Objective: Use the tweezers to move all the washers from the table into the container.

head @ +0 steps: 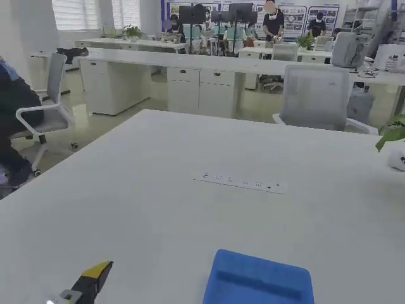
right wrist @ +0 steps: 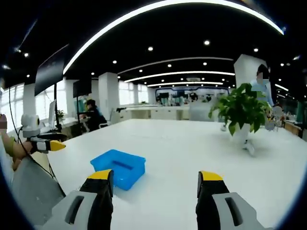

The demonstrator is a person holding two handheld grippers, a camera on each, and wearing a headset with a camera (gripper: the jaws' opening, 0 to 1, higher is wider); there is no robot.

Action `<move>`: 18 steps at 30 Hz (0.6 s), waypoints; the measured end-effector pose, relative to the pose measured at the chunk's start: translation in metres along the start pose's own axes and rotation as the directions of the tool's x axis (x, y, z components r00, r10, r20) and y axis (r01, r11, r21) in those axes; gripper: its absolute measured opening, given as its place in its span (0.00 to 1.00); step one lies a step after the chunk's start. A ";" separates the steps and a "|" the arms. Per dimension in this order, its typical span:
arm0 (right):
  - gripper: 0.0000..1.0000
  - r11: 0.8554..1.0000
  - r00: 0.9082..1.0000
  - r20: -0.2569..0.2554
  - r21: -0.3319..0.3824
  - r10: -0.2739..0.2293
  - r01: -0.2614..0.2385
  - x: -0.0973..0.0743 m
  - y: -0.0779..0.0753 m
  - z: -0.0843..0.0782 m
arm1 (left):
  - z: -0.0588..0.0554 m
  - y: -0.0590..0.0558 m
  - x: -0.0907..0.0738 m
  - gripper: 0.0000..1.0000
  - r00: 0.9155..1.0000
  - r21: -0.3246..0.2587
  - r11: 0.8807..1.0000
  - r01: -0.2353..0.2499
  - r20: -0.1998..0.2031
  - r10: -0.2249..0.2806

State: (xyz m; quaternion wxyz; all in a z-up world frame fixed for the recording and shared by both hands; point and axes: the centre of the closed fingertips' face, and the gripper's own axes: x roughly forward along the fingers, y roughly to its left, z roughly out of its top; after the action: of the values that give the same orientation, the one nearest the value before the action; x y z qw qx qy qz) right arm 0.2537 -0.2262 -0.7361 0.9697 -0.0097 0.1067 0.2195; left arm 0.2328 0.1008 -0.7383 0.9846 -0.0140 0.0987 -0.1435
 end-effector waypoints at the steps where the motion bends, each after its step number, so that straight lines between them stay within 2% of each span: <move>1: 0.69 1.000 1.000 0.001 0.001 -0.003 0.003 0.000 0.000 0.000 | 0.000 -0.001 0.000 0.99 1.000 0.005 1.000 0.000 -0.001 0.000; 4: 0.69 1.000 1.000 -0.003 0.004 -0.007 0.007 0.000 -0.002 -0.001 | 0.000 -0.001 0.000 0.99 1.000 0.014 1.000 -0.002 -0.003 0.002; 8: 0.69 1.000 1.000 -0.005 -0.007 -0.006 0.006 0.001 -0.001 0.000 | -0.003 -0.001 -0.001 0.90 1.000 0.011 1.000 0.009 -0.021 -0.009; 11: 0.69 1.000 1.000 -0.004 -0.007 -0.004 0.004 0.001 0.000 0.000 | 0.002 -0.002 -0.001 0.94 1.000 0.022 1.000 0.004 0.006 -0.004; 18: 0.69 1.000 1.000 -0.010 -0.013 -0.002 0.002 0.001 -0.002 -0.001 | -0.001 -0.001 -0.001 0.93 1.000 0.016 1.000 0.006 -0.009 -0.006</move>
State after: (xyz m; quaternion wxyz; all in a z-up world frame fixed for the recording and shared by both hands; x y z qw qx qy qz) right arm 0.2547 -0.2274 -0.7376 0.9693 -0.0171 0.1099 0.2193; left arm 0.2311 0.0997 -0.7387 0.9839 -0.0060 0.1017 -0.1471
